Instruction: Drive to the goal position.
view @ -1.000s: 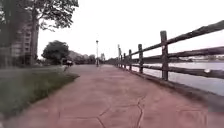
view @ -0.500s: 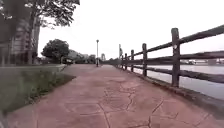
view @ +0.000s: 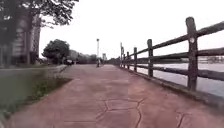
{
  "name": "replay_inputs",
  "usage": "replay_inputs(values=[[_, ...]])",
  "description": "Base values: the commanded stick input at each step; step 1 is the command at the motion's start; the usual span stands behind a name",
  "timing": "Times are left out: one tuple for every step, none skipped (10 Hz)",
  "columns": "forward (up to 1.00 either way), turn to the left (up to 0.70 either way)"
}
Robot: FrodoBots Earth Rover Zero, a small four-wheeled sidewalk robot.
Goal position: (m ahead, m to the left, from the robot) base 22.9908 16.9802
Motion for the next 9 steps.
replay_inputs(values=[[1.00,0.25],[1.00,0.29],[1.00,0.17],[1.00,0.00],[1.00,0.00],[1.00,0.08],[1.00,0.29],[1.00,0.06],[1.00,0.00]])
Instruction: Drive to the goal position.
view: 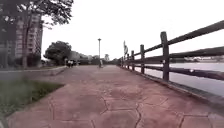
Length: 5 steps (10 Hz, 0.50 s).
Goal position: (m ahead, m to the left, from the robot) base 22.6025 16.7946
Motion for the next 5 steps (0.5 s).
replay_inputs(values=[[1.00,0.00],[1.00,0.00],[1.00,0.16],[1.00,0.31],[1.00,0.10]])
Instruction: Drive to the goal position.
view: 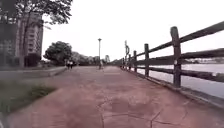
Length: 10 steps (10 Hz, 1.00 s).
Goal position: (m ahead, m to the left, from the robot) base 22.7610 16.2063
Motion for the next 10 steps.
replay_inputs(values=[[1.00,0.00],[1.00,0.00],[1.00,0.00],[1.00,0.32],[1.00,0.40],[1.00,0.28],[1.00,0.02],[1.00,0.00],[1.00,0.00],[1.00,0.12]])
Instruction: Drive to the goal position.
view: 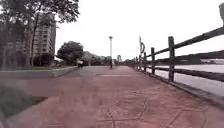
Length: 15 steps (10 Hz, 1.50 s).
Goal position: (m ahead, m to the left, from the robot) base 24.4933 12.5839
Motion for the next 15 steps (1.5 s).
replay_inputs(values=[[1.00,0.32],[1.00,0.39],[1.00,0.35],[1.00,0.09],[1.00,0.00],[1.00,0.00],[1.00,0.16],[1.00,0.38],[1.00,0.25],[1.00,0.00],[1.00,0.00],[1.00,0.01],[1.00,0.06],[1.00,0.24],[1.00,0.40]])
